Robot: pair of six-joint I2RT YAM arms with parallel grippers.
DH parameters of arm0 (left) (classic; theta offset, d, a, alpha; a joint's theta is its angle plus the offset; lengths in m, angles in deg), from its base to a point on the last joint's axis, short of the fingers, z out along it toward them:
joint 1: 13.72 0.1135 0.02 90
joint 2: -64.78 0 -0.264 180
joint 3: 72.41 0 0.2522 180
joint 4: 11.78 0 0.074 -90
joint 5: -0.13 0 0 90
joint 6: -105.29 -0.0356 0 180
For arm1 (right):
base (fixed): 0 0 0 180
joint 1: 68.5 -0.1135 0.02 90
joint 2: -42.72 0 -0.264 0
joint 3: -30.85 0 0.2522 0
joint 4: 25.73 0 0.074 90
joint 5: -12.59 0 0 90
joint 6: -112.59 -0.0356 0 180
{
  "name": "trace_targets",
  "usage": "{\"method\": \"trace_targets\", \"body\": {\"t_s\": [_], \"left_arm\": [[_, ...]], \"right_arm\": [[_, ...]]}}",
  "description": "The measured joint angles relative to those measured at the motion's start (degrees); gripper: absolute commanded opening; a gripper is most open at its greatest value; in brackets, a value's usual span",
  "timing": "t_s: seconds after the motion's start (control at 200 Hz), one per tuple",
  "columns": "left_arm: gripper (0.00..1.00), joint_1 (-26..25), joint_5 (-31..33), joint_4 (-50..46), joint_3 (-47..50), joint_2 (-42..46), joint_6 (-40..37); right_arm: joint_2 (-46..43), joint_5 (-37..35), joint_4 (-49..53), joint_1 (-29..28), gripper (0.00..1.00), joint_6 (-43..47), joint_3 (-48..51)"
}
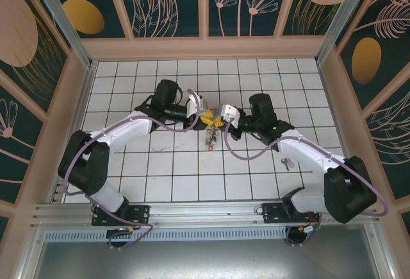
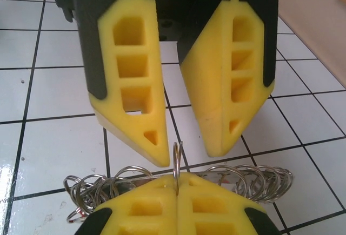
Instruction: Put the keys on the keyring
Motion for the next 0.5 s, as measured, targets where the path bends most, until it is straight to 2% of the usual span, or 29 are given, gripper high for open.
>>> {"method": "trace_targets", "body": {"t_s": [0.095, 0.215, 0.5], "left_arm": [[0.30, -0.11, 0.39, -1.51, -0.13, -0.28, -1.25], [0.24, -0.15, 1.14, -2.91, -0.55, -0.28, -2.54], [0.25, -0.22, 1.33, -3.21, -0.72, -0.28, -2.86]], "right_arm": [[0.24, 0.33, 0.35, 0.15, 0.00, 0.00, -0.48], [0.31, 1.14, 0.37, 0.28, 0.00, -0.02, -0.59], [1.70, 1.99, 2.01, 0.52, 0.00, -0.17, -2.32]]}}
